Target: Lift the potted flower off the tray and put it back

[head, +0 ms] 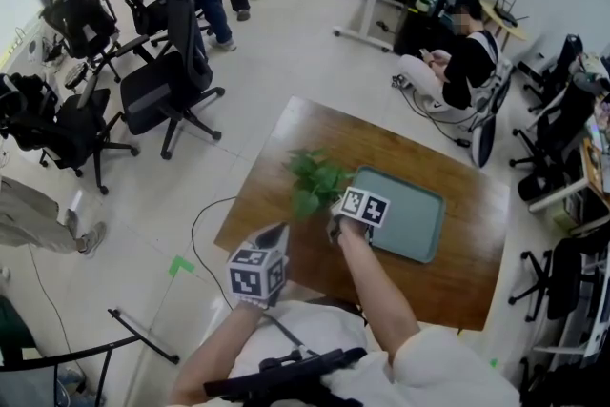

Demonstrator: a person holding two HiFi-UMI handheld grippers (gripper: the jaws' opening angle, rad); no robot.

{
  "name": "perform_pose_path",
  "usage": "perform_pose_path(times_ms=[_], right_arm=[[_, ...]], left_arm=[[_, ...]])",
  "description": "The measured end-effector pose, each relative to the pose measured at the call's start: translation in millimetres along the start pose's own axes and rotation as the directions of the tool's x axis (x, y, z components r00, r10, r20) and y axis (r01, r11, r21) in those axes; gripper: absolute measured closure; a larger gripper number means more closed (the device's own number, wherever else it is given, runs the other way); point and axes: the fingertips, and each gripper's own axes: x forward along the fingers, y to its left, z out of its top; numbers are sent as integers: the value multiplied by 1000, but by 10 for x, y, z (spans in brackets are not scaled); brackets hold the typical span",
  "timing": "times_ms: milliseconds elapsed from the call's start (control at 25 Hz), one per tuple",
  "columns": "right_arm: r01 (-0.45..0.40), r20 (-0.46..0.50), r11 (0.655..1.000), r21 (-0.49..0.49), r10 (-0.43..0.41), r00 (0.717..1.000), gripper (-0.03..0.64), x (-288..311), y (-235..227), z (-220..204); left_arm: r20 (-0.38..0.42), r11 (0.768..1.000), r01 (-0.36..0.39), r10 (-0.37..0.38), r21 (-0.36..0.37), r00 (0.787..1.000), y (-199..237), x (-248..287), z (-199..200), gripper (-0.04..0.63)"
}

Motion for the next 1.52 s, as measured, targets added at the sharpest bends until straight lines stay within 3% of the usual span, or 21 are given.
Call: perform_pose_path(times_ms=[880, 1240, 1520], right_arm=[[61, 3, 997, -55, -61, 998, 517, -94, -56, -100], [46, 79, 999, -26, -44, 996, 511, -623, -58, 91], [22, 100, 994, -109, -11, 995, 511, -1167, 83, 44]], left_arm=[[11, 1000, 6, -6, -14, 1000, 2, -38, -17, 600], [61, 998, 18, -14, -68, 998, 99, -72, 86, 600], [91, 997, 31, -25, -64, 996, 62, -39, 142, 598]])
